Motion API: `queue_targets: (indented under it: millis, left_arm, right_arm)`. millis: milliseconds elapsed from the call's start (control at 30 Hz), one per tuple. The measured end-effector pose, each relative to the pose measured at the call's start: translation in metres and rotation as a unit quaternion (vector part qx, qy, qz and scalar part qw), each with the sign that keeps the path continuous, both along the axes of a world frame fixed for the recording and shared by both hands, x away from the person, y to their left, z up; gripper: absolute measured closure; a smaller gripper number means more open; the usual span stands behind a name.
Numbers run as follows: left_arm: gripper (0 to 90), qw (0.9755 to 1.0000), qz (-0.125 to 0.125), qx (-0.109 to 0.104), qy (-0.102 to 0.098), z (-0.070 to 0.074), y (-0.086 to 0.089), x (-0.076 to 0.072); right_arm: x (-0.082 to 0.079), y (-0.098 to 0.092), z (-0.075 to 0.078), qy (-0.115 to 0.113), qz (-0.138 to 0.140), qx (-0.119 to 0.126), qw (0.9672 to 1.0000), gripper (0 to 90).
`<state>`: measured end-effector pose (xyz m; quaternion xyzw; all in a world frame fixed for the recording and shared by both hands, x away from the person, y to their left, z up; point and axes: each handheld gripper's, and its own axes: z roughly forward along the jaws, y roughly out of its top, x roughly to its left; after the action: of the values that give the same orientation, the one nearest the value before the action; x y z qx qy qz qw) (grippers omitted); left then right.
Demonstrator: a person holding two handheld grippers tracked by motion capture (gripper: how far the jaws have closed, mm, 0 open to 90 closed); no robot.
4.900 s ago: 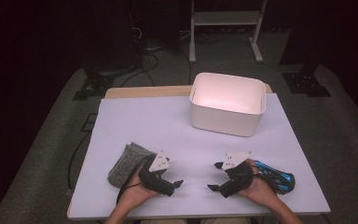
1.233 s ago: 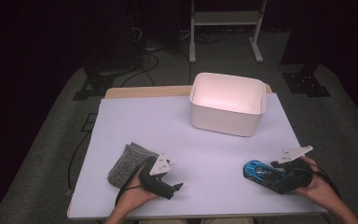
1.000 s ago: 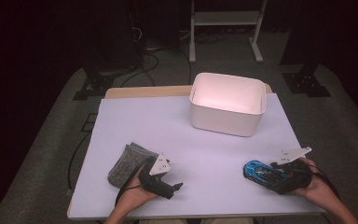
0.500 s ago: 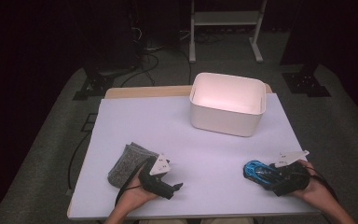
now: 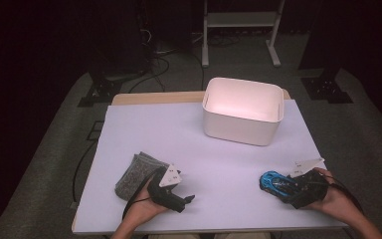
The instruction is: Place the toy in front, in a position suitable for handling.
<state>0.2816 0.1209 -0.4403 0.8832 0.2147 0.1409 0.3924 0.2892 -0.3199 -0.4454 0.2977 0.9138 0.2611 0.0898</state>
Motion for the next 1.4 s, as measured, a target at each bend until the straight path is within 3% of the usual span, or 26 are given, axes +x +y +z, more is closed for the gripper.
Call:
queue_targets:
  millis: [267, 400, 667, 1000, 1400]
  left_arm:
    - [7.9, 1.0, -0.002, 0.003, 0.0, 0.0, -0.001, 0.0]
    - [7.9, 1.0, 0.0, 0.001, -0.001, 0.0, 0.0, 0.0]
    - [7.9, 1.0, 0.0, 0.002, -0.002, 0.001, 0.001, 0.0]
    - [7.9, 1.0, 0.002, 0.0, -0.005, 0.002, 0.001, 0.0]
    - [7.9, 0.9999, 0.008, -0.007, -0.008, 0.004, 0.005, 0.001]
  right_arm:
    - [0.004, 0.003, 0.003, 0.012, 0.007, -0.019, 0.9997, 16.8]
    - [0.004, 0.007, 0.007, 0.02, 0.02, -0.032, 0.9991, 24.6]
    - [0.008, 0.011, 0.01, 0.031, 0.027, -0.053, 0.9977, 25.0]
    - [0.005, 0.009, 0.013, 0.028, 0.032, -0.058, 0.9974, 25.3]
    - [0.004, 0.006, 0.019, 0.03, 0.039, -0.043, 0.9979, 25.3]
